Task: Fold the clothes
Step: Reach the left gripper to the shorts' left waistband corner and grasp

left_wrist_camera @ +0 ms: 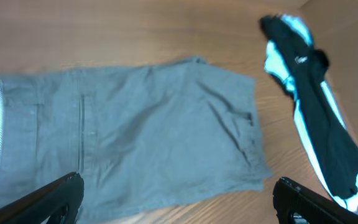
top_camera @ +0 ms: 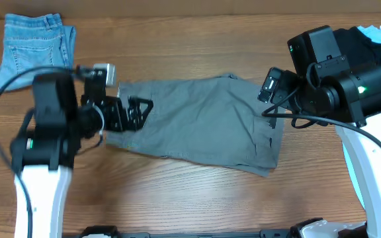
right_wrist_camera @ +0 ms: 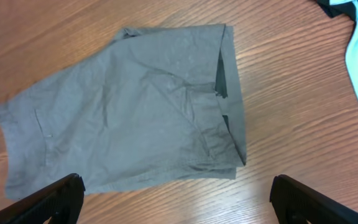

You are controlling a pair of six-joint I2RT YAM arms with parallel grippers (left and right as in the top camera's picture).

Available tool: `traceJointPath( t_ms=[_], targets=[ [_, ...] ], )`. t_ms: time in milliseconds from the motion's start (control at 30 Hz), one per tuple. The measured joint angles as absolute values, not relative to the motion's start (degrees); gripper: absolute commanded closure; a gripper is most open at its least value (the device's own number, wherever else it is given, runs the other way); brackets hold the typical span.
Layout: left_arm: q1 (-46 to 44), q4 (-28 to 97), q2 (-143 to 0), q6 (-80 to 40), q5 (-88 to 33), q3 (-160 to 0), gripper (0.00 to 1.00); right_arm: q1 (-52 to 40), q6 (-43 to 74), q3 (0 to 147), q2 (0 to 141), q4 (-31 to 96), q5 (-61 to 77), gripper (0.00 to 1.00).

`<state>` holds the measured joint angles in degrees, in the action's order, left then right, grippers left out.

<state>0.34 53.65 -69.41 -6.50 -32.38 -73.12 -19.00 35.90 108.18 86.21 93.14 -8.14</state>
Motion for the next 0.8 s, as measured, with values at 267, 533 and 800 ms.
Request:
traceJointPath(
  t_ms=[267, 533, 800],
  targets=[
    [4.3, 55.2, -89.2, -5.6, -25.2, -74.8, 0.0, -19.0, 34.5, 106.2, 86.2, 93.0, -7.8, 0.0],
    [7.2, 55.0, -104.5, -5.5, -17.8, -74.9, 0.0, -19.0, 34.3, 98.8, 86.3, 88.1, -5.2, 0.0],
    [7.2, 49.9, -110.8, -5.6, -10.2, -74.9, 0.0, -19.0, 37.2, 90.0, 86.3, 80.5, -4.3, 0.0]
  ],
)
